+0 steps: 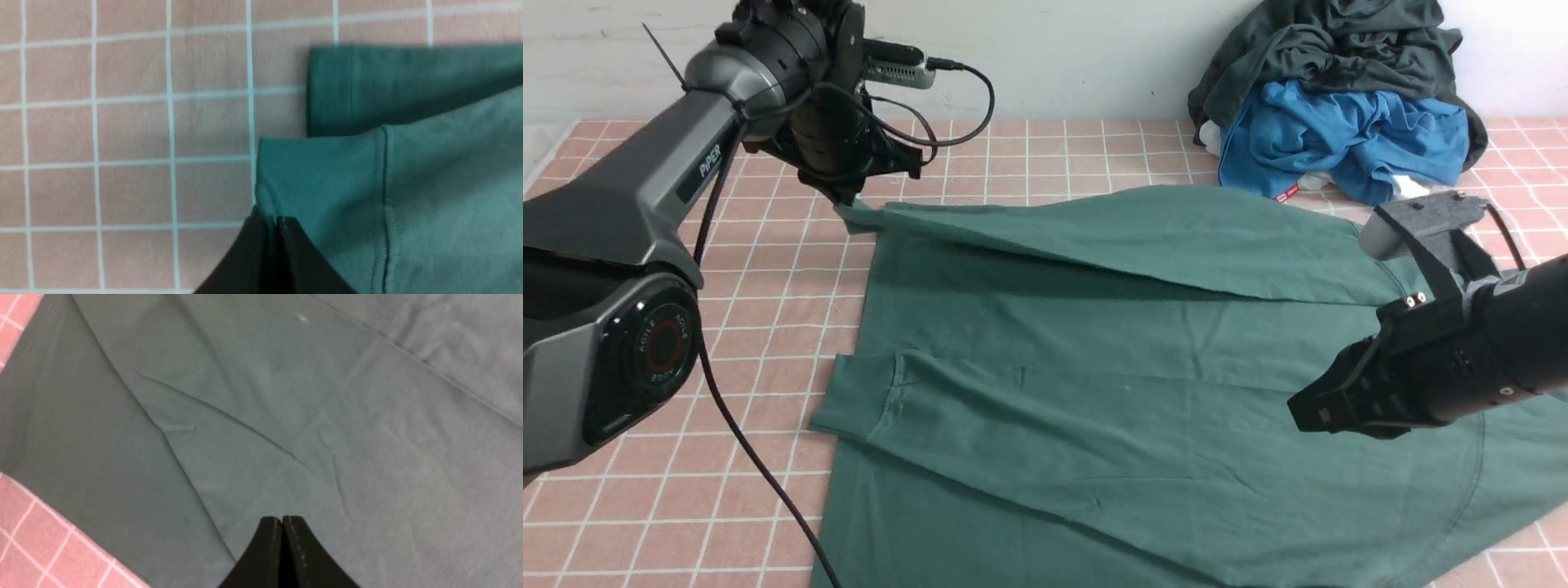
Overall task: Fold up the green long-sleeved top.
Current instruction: Use the left arm to drag and drop the cuff onto the cuff closest to the left arm
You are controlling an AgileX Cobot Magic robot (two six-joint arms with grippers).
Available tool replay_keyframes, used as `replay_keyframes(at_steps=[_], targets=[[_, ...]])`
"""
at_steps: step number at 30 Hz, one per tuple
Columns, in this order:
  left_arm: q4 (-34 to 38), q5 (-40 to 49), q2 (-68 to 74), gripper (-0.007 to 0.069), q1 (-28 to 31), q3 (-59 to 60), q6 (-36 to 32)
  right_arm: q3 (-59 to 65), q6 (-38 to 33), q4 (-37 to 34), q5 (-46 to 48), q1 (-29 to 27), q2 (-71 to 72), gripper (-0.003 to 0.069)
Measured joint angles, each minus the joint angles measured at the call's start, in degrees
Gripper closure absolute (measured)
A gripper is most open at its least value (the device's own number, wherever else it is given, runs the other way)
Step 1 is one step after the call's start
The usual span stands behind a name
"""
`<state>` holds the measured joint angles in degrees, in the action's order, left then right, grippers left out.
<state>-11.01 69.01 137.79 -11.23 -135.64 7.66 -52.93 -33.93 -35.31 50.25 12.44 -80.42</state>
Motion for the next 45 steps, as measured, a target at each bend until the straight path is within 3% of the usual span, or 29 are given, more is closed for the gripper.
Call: replay_keyframes(at_steps=[6, 12, 18, 23, 28, 34, 37, 40, 45], targets=[[7.93, 1.51, -7.65, 0.0618, -0.19, 10.65, -5.82, 0.00, 3.46, 6.90, 0.02, -0.03, 0.00, 0.0669], [8.27, 1.45, -19.64, 0.0615, -1.45, 27.23, -7.26, 0.00, 10.96, 14.47, 0.35, -3.00, 0.00, 0.0669], [7.36, -1.63, -24.98, 0.0607, -2.03, 43.33, -5.90, 0.00, 12.32, 14.43, 0.56, -3.45, 0.00, 0.0669], [5.88, -4.45, -24.93, 0.0582, -3.78, 49.84, -5.12, 0.00, 12.12, 13.91, 0.56, -3.45, 0.00, 0.0669], [4.61, -5.45, -25.08, 0.0484, -6.89, 50.53, -5.05, 0.00, 12.06, 13.91, 0.56, -3.45, 0.00, 0.0669], [3.10, -5.86, -28.88, 0.0252, -9.65, 50.53, -5.00, -0.02, 12.58, 14.78, -3.32, -3.45, -0.08, 0.0662], [2.92, -5.32, -32.37, 0.0186, -10.00, 50.64, -5.24, -1.83, 13.94, 16.68, -6.14, -3.45, -1.18, 0.0635], [3.94, -4.36, -36.98, 0.0164, -10.05, 50.90, -6.33, -5.61, 16.33, 19.73, -7.26, -3.45, -3.99, 0.0584], [8.49, -5.37, -50.05, 0.0162, -10.88, 53.83, -8.26, -16.42, 21.14, 28.87, -7.72, -3.91, -14.32, 0.0429]])
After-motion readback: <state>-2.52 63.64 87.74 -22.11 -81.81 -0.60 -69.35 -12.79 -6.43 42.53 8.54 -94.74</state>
